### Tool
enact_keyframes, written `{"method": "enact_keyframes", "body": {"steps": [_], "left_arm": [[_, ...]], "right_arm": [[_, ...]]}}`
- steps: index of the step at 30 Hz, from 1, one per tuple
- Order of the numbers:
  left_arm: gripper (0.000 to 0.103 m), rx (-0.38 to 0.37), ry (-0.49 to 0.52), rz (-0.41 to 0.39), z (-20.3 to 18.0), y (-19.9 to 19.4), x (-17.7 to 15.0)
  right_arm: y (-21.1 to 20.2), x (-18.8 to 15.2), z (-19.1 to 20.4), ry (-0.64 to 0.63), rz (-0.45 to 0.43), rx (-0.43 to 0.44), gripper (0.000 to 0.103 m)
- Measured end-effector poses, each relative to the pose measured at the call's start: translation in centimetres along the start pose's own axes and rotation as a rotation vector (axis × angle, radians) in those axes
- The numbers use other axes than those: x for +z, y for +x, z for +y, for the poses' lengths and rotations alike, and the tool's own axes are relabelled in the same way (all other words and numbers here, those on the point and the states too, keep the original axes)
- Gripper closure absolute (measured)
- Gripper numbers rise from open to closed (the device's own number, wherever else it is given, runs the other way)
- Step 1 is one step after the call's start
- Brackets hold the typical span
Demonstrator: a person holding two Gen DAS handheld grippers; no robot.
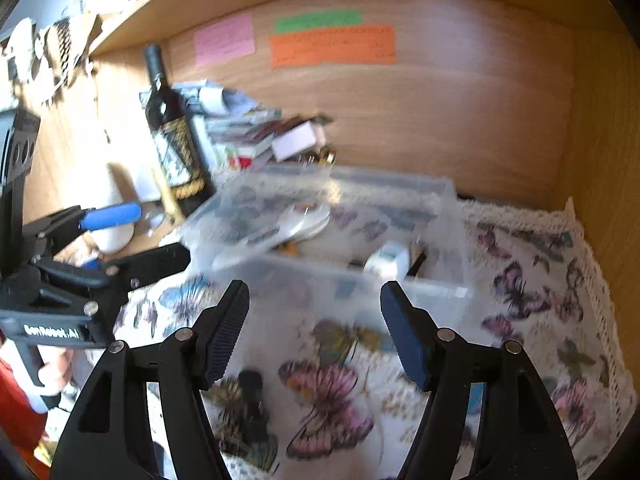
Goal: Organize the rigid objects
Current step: 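Grasp the round black tin with the left tool while the right tool grasps the small black cylinder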
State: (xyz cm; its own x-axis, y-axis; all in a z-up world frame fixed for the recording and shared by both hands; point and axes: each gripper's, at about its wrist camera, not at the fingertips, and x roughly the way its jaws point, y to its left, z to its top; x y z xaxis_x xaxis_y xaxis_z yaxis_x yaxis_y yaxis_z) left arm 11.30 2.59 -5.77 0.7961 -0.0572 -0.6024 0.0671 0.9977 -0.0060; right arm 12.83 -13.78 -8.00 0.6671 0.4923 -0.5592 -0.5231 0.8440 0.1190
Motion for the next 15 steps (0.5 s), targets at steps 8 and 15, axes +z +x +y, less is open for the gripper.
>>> {"method": "enact_keyframes", "body": {"steps": [8, 15], "left_arm": [[0.006, 0.039, -0.005, 0.055, 0.1, 0.1, -3.4], [0.006, 0.055, 0.009, 0.061, 0.0, -0.4, -4.6]], "right_arm": [[2.4, -3.5, 1.4, -0.010, 0.135, 0.089, 0.048], [4.3, -5.0, 2.5, -0.037, 0.239, 0.143, 0.074]]}}
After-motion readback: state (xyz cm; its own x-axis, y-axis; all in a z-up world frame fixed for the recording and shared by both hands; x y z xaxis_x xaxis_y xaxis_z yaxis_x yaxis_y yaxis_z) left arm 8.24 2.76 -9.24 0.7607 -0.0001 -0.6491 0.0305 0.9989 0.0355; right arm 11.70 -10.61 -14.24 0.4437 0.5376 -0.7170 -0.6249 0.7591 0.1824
